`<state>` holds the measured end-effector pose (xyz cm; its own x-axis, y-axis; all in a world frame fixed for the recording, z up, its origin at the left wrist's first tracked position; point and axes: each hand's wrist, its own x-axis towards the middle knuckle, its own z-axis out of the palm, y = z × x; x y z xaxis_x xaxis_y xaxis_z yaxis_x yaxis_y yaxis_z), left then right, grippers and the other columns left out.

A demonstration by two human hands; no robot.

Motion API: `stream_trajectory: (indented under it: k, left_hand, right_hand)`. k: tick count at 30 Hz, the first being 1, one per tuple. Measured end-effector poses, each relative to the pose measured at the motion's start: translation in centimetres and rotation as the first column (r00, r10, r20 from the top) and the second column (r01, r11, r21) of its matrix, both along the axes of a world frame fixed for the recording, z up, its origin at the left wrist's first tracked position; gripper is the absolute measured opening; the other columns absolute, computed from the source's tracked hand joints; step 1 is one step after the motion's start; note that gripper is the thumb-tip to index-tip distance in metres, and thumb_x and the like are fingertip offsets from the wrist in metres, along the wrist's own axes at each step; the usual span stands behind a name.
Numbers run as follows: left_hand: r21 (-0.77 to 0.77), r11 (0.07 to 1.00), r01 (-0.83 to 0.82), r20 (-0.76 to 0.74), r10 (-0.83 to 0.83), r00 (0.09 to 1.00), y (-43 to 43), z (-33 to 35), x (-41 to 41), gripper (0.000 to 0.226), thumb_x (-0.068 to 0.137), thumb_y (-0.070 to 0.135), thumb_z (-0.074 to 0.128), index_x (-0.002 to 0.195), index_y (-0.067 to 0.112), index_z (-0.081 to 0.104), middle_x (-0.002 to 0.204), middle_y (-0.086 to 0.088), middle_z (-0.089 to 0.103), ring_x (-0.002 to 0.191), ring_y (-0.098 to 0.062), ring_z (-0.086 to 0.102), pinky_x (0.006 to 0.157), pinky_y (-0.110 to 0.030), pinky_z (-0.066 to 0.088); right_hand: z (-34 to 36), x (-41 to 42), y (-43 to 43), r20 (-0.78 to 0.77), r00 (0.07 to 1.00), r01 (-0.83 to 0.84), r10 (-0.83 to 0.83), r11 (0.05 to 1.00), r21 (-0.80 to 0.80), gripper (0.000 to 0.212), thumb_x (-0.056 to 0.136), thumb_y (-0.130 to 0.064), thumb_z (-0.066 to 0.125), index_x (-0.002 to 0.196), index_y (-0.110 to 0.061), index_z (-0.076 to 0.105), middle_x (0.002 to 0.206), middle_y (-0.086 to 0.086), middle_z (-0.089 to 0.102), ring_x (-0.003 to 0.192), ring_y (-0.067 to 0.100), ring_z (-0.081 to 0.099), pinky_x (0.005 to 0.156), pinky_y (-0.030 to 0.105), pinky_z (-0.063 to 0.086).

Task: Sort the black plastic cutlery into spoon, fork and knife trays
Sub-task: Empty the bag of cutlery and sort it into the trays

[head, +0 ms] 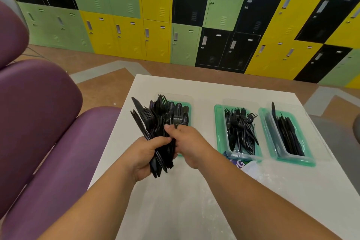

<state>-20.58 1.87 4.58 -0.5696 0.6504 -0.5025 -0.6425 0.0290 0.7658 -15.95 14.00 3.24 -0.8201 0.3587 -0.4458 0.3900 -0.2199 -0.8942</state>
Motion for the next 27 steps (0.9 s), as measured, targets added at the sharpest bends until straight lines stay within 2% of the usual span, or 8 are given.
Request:
stream_trajectory:
  k: [3, 6, 8, 11, 14, 18, 23, 27]
  left_hand:
    - [0.023, 1.000, -0.013, -0.025, 0.014, 1.000, 0.3, 0.4, 0.9, 0.025, 0.091, -0.001, 0.052, 0.105, 0.010, 0.070, 0.088, -0.019, 0.072, 0.076, -0.027, 0.069, 0.082, -0.042, 0.055]
    - [0.034, 0.999, -0.042, -0.043, 0.044, 0.998, 0.9, 1.1, 2.4, 0.024, 0.091, -0.002, 0.051, 0.106, 0.007, 0.069, 0.092, -0.020, 0.073, 0.082, -0.030, 0.070, 0.081, -0.042, 0.058]
    - [0.021, 0.997, -0.072, -0.081, 0.074, 0.994, 1.4, 1.5, 3.3, 0.023, 0.092, -0.001, 0.052, 0.107, 0.006, 0.068, 0.096, -0.021, 0.072, 0.088, -0.033, 0.069, 0.083, -0.043, 0.057]
    - [0.011, 0.994, -0.104, -0.120, 0.105, 0.987, 2.0, 2.0, 4.6, 0.020, 0.091, 0.001, 0.055, 0.107, 0.005, 0.067, 0.100, -0.025, 0.070, 0.094, -0.039, 0.068, 0.085, -0.048, 0.055]
    - [0.003, 0.997, -0.079, -0.123, 0.079, 0.989, 2.4, 2.5, 5.7, 0.022, 0.090, 0.002, 0.056, 0.109, 0.002, 0.066, 0.101, -0.026, 0.070, 0.093, -0.039, 0.068, 0.078, -0.048, 0.057]
    - [0.005, 0.997, -0.081, -0.113, 0.081, 0.990, 3.0, 3.0, 7.1, 0.019, 0.087, 0.001, 0.060, 0.105, 0.001, 0.068, 0.102, -0.028, 0.069, 0.092, -0.040, 0.068, 0.074, -0.049, 0.057]
    - [-0.021, 0.999, -0.032, -0.183, 0.028, 0.983, 3.9, 3.4, 8.5, 0.023, 0.082, 0.002, 0.067, 0.105, 0.005, 0.070, 0.096, -0.019, 0.073, 0.089, -0.032, 0.071, 0.078, -0.042, 0.058]
    - [-0.053, 0.994, -0.094, -0.163, 0.085, 0.983, 4.8, 3.7, 9.2, 0.014, 0.083, -0.003, 0.061, 0.093, -0.003, 0.071, 0.082, -0.022, 0.070, 0.070, -0.027, 0.069, 0.072, -0.037, 0.059]
  right_hand:
    - [0.7, 1.3, 0.2, -0.054, 0.998, 0.031, -0.035, 0.998, -0.060, 0.014, 0.093, -0.023, 0.059, 0.085, -0.012, 0.063, 0.088, 0.012, 0.067, 0.074, 0.023, 0.064, 0.054, 0.027, 0.050]
    - [0.9, 2.3, 0.2, -0.065, 0.994, 0.085, -0.089, 0.995, -0.056, 0.016, 0.095, -0.020, 0.055, 0.096, -0.007, 0.064, 0.097, 0.015, 0.068, 0.081, 0.025, 0.065, 0.050, 0.025, 0.048]
    - [1.1, 3.0, 0.3, -0.077, 0.989, 0.120, -0.125, 0.991, -0.066, 0.021, 0.096, -0.020, 0.053, 0.103, -0.005, 0.066, 0.104, 0.016, 0.070, 0.090, 0.029, 0.067, 0.056, 0.028, 0.051]
    - [1.6, 4.4, 0.8, -0.116, 0.972, 0.188, -0.205, 0.972, -0.144, 0.016, 0.095, -0.019, 0.057, 0.096, -0.010, 0.070, 0.101, 0.015, 0.073, 0.095, 0.029, 0.069, 0.078, 0.038, 0.056]
    - [2.0, 5.8, 1.1, -0.114, 0.954, 0.252, -0.276, 0.950, -0.185, 0.012, 0.090, -0.018, 0.065, 0.082, -0.010, 0.069, 0.087, 0.016, 0.071, 0.084, 0.028, 0.068, 0.079, 0.039, 0.056]
    - [2.5, 7.2, 1.7, -0.122, 0.928, 0.325, -0.353, 0.924, -0.201, 0.016, 0.084, -0.015, 0.072, 0.071, -0.009, 0.065, 0.061, 0.003, 0.066, 0.066, 0.020, 0.064, 0.073, 0.035, 0.055]
    - [3.3, 8.6, 2.6, -0.125, 0.921, 0.349, -0.368, 0.925, -0.151, 0.017, 0.081, -0.019, 0.074, 0.069, -0.009, 0.067, 0.077, 0.009, 0.072, 0.080, 0.025, 0.071, 0.078, 0.038, 0.058]
    - [3.9, 9.3, 3.0, -0.067, 0.930, 0.351, -0.361, 0.928, -0.126, 0.020, 0.090, -0.023, 0.065, 0.075, -0.010, 0.066, 0.064, 0.005, 0.062, 0.051, 0.014, 0.054, 0.049, 0.024, 0.048]
